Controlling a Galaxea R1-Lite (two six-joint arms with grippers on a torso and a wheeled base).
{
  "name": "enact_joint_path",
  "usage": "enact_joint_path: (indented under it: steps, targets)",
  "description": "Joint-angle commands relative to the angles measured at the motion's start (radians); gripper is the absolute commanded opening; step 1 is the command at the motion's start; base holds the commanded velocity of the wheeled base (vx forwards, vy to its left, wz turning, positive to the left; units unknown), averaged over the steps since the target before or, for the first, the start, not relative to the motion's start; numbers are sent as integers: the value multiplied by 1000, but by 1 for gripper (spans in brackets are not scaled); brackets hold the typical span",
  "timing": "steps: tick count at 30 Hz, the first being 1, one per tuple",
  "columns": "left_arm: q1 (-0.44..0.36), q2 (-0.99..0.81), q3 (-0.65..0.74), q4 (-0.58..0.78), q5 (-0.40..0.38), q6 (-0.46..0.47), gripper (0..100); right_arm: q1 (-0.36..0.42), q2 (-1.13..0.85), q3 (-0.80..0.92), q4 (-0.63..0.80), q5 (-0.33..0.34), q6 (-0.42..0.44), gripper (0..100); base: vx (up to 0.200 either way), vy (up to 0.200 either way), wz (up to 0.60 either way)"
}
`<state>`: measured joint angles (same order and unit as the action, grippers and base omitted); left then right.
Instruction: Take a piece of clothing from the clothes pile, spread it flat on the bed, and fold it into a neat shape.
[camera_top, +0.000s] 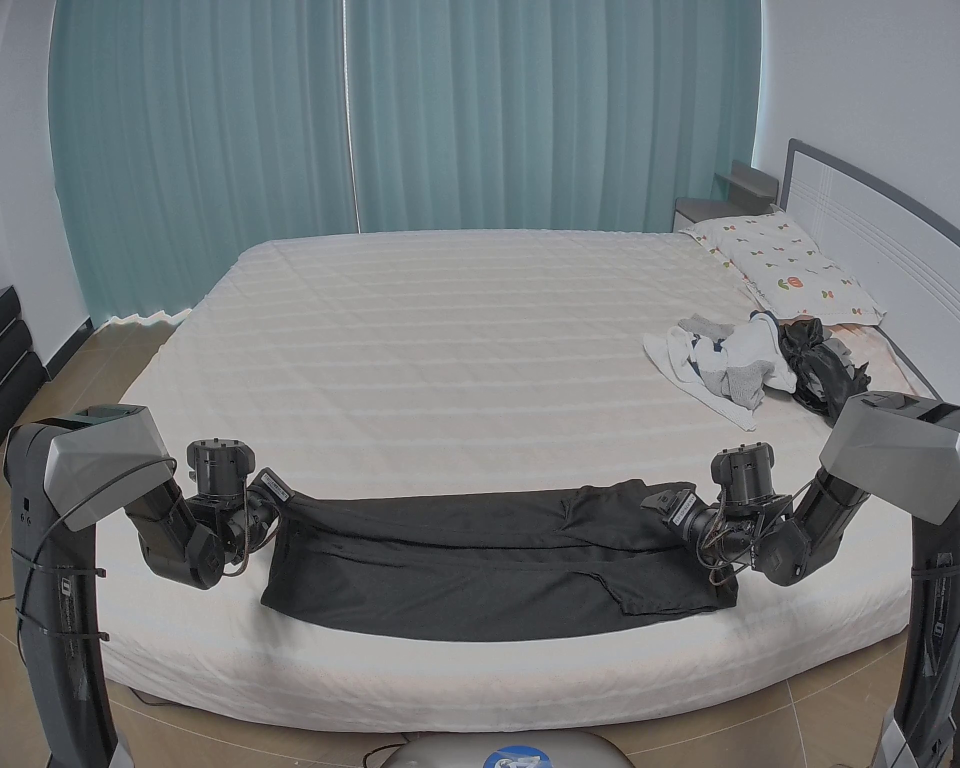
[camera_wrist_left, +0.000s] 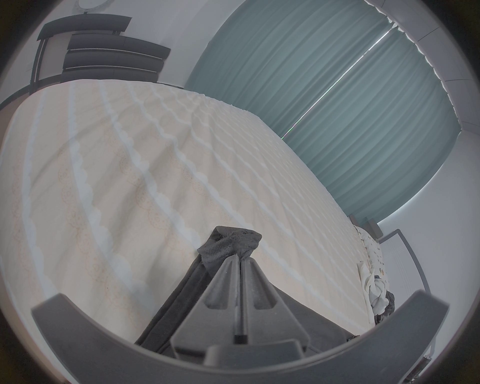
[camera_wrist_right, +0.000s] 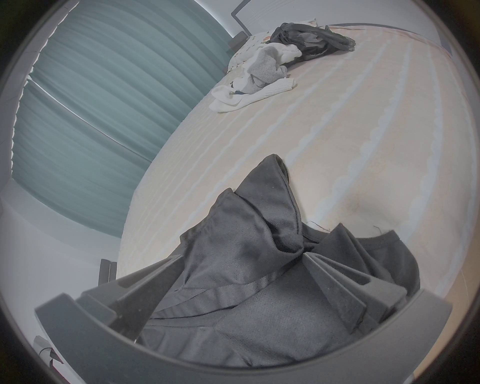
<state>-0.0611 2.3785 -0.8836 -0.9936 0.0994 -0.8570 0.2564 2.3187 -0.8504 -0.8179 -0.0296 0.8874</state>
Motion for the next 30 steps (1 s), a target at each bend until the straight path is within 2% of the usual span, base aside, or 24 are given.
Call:
enact_joint_path:
  steps: [1,10,11,22,28,30]
  targets:
    - [0,-1,-6,0,0,0,0,3,27,-12,-3,0,-10,100,0,0,0]
    - [1,1,-8,0,0,0,0,4,47,-47,9,-1,-45,100,0,0,0]
    - [1,1,-8,0,0,0,0,3,48,-47,9,-1,-45,0,0,0,0]
    - [0,-1,-9,-2,2,0,0,3,41,-53,71,-24,-68,0,0,0,0]
    - [1,-2,-17,-8,0,3,0,-14,13,-70,62,-23,-47,0,0,0,0]
    - [1,-2,-49,-8,2,4,0,-31,-4,-75,9,-23,-13,0,0,0,0]
